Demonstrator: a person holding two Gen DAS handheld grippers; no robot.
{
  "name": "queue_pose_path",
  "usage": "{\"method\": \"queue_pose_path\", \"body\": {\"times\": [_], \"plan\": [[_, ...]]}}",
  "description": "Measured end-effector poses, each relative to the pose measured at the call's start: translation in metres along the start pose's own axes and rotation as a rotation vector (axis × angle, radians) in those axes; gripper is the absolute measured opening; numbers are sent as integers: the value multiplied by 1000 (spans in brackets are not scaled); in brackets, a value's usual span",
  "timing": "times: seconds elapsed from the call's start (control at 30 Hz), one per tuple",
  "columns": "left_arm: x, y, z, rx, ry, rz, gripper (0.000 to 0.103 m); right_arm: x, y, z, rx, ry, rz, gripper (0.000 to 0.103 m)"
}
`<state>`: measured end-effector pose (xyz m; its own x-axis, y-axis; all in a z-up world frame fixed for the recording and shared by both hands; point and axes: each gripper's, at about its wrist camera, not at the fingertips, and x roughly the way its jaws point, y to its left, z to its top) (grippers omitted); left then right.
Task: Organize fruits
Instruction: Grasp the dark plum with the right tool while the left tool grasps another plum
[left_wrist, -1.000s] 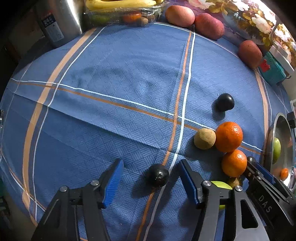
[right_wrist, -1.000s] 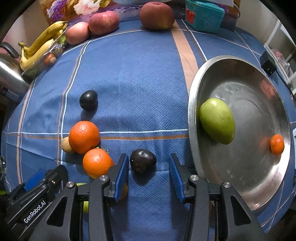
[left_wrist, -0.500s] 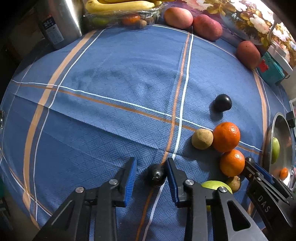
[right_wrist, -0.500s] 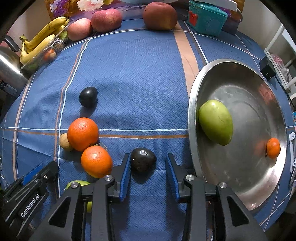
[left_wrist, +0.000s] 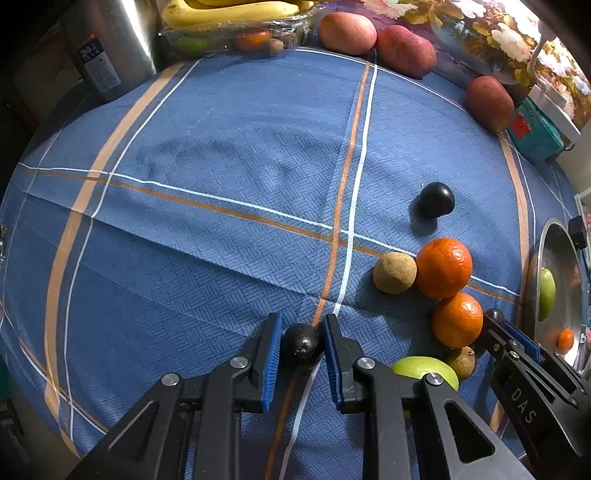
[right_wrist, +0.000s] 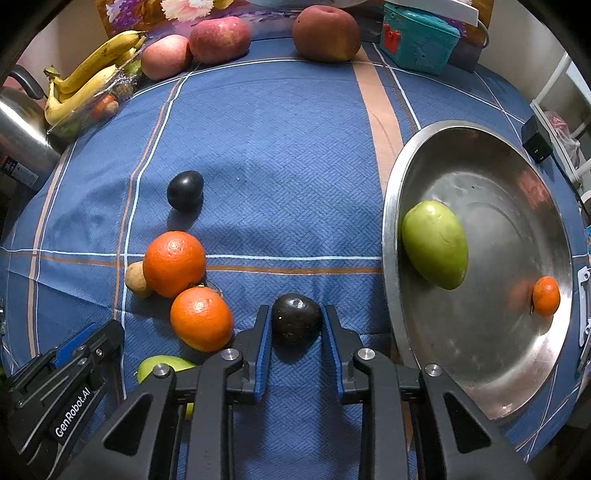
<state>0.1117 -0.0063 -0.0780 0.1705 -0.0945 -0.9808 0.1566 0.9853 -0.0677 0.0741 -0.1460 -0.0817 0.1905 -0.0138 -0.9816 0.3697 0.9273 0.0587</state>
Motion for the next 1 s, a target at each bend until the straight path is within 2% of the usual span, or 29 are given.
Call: {"method": "queue_pose_path", "body": {"times": [0.33,0.73,1.0], "plan": [[1,16,3,-63,12,-101,24,1,6,4,-5,1,-6,27],[-10,23,7,-82,-8,-126,23,-5,2,1,-6,-7,8,26],[-39,21,11,-59,-75,-123,23,-24,1,3,-11,-46,24,26]]}}
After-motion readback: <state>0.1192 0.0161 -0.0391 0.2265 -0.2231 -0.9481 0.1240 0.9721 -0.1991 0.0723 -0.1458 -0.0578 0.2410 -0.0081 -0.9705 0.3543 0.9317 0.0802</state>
